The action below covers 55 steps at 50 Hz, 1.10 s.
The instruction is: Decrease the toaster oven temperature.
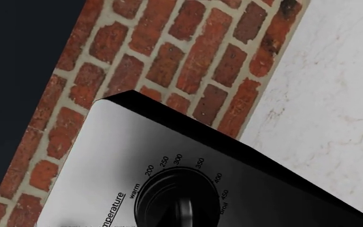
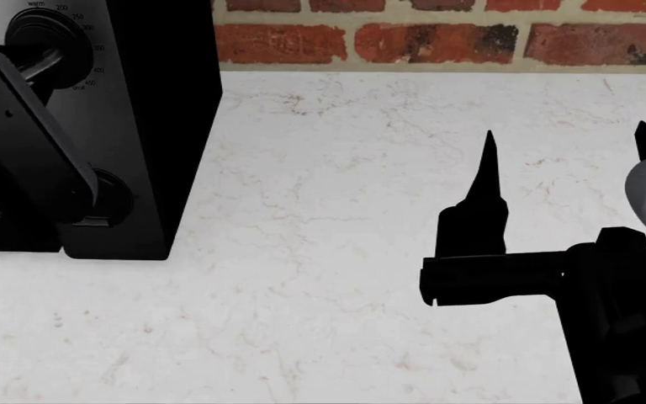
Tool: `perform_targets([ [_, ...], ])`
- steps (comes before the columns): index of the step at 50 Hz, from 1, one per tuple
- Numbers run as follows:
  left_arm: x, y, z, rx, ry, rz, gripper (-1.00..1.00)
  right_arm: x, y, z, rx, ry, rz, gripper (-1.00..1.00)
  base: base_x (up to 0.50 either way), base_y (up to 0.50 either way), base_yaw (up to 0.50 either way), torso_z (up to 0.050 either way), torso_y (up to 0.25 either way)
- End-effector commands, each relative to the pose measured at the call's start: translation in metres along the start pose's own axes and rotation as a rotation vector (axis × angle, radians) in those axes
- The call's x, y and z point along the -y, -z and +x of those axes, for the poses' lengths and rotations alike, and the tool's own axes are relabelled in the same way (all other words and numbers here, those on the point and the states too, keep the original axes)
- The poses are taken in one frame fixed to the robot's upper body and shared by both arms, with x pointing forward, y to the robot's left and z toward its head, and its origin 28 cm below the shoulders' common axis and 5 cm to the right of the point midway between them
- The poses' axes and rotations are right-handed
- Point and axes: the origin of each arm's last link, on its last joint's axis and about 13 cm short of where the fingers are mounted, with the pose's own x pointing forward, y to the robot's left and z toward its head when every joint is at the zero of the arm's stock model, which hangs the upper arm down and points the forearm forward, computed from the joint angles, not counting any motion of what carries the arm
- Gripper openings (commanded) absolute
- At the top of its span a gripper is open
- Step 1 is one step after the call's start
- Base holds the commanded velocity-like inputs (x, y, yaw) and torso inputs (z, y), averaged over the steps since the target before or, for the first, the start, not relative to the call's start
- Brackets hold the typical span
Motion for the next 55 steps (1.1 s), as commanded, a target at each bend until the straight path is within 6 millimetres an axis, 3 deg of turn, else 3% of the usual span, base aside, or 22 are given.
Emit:
perform_targets([
  [1, -0.007, 0.009, 0.004, -0.095, -0.185, -0.053, -1.0, 0.001, 0.0, -0.001, 0.003, 0.001, 0.001, 1.0, 0.0, 0.0, 0.0, 0.0, 0.0],
  [19, 0.006, 0.019, 0.006, -0.128, -0.231, -0.098, -1.0, 0.001, 0.003, -0.001, 0.0, -0.001, 0.008, 1.0, 0.01, 0.0, 0.0, 0.0, 0.0],
  [55, 0.014, 0.028, 0.007, -0.196, -0.347, -0.385, -1.0, 0.001, 0.006, 0.0, -0.001, -0.009, 0.016, 1.0, 0.0, 0.0, 0.0, 0.0, 0.0],
])
